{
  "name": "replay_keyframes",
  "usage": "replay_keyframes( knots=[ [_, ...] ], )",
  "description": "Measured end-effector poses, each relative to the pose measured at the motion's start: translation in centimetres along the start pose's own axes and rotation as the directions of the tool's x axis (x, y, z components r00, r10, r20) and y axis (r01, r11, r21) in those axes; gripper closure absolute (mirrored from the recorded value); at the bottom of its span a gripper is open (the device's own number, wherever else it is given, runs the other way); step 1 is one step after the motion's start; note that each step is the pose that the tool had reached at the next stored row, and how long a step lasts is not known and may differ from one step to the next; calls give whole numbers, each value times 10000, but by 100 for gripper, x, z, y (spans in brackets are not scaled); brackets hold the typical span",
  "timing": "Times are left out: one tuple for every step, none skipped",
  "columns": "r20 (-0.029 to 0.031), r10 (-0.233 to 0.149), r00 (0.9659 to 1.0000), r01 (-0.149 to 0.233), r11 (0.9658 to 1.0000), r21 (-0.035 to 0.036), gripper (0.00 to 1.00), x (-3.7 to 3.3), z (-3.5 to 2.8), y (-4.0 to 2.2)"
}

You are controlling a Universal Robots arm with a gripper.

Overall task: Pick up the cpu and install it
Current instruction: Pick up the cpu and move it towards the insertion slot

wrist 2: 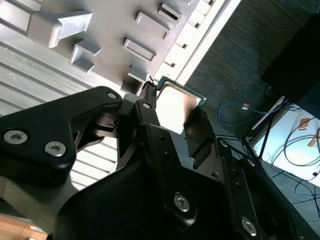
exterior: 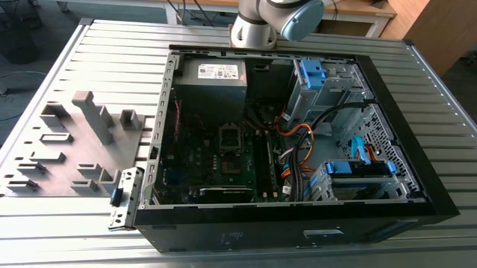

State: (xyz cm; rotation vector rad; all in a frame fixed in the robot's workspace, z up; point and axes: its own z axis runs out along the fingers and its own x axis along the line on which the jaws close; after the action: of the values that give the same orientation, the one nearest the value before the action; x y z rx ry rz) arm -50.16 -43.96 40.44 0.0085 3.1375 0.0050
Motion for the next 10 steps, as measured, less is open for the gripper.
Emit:
replay_keyframes(
  knots=[
    [3, 0, 10000, 0, 10000, -2, 53, 0, 8, 0],
    [3, 0, 10000, 0, 10000, -3, 53, 0, 24, 0],
    [2, 0, 10000, 0, 10000, -2, 53, 0, 40, 0],
    [1, 0, 10000, 0, 10000, -1, 53, 0, 57, 0],
    [1, 0, 10000, 0, 10000, -1, 53, 0, 76, 0],
    [1, 0, 10000, 0, 10000, -1, 53, 0, 93, 0],
    [0, 0, 10000, 0, 10000, -1, 53, 1, 113, 0],
    [1, 0, 10000, 0, 10000, -1, 53, 1, 130, 0],
    [1, 0, 10000, 0, 10000, -1, 53, 1, 139, 0],
    [0, 0, 10000, 0, 10000, 0, 53, 0, 141, 0]
  ],
)
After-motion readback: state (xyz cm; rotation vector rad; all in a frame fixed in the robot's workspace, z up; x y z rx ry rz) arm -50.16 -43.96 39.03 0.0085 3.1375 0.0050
